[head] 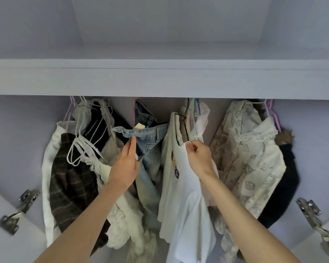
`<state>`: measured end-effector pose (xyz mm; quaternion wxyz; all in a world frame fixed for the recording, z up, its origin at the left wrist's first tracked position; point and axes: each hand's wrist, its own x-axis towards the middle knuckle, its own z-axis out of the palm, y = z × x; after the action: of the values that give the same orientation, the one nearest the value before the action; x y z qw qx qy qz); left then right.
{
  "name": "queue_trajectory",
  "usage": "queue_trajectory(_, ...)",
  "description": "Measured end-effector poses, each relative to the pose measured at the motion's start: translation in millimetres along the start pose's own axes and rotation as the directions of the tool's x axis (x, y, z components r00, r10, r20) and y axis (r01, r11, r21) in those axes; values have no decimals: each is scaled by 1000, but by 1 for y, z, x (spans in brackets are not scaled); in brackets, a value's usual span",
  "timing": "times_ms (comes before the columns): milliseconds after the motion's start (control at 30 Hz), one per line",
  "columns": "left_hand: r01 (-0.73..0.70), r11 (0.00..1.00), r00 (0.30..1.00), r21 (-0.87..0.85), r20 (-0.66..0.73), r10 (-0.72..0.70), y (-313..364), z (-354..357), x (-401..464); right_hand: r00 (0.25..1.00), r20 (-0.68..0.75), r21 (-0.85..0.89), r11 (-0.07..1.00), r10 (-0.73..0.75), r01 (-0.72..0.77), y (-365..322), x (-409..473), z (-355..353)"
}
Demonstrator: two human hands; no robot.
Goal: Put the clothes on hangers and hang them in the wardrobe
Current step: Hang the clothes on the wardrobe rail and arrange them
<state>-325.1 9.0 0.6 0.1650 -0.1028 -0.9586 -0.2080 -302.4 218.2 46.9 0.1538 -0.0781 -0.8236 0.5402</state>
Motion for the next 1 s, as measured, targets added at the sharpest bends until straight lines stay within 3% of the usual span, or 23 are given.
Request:
queue_trajectory(267,42,991,998,126,38,-47,2,-12,-7,994,-60,-25,996,-92,91,-13,55,5)
queue_trajectory(433,11,998,1000,67,12,-12,0,-16,-9,990,-128,6,998,-64,66,-15,83,2)
queue_trajectory(600,53,996,998,76,24,-55,12,-18,-11,989,-146,-82,997,-26,14,-7,84,3)
queue_trajectory(733,73,995,997,74,17,-75,10,-19,-11,994,-108,-205,979,-15,-8,-13,82,-3)
queue_trajectory(867,36,999,999,-23,25,-35,-6,-13,-12,995,-15,-343,935,-103,92,-19,64,-17)
queue_trajectory(933,6,1000,1000,-24,0,-6,-14,-10,-18,981,33,-458,870,-189,183,-19,50,-19)
queue_trajectory(1000,-6,1000,1000,-8,-22,6,-17,-8,-32,951,92,-610,738,-294,288,-14,35,-17)
